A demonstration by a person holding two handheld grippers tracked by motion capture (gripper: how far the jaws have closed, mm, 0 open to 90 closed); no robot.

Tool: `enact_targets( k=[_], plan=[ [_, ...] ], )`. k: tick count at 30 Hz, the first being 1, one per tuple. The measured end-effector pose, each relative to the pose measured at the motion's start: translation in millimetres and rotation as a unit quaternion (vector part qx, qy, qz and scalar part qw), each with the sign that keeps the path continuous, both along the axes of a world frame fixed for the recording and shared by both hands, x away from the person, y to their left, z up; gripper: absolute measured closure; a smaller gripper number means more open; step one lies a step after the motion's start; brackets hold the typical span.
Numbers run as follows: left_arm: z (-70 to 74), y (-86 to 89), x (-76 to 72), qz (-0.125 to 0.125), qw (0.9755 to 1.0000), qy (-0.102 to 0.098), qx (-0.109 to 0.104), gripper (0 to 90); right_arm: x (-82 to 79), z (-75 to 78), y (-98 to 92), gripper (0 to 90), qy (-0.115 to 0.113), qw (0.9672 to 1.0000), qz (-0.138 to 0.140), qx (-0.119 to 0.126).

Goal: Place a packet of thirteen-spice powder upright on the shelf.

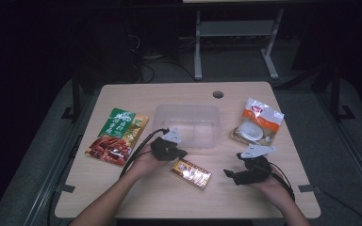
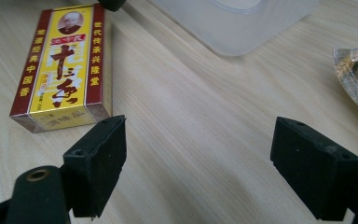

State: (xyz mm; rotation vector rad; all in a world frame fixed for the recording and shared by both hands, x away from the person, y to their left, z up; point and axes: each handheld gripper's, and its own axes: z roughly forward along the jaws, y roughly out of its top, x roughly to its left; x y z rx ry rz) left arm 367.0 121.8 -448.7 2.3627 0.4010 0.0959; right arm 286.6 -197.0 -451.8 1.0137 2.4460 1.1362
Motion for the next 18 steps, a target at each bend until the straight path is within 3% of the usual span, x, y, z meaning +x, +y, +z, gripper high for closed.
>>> enact_targets(
  k=[18],
  plan=[
    [-0.4, 29.8, -33.4, -0.016, 0.9995, 0.025, 0.013, 89.8, -0.5, 0.6, -0.9, 18.0, -0.008, 1.0000, 0.003, -0.001]
  ],
)
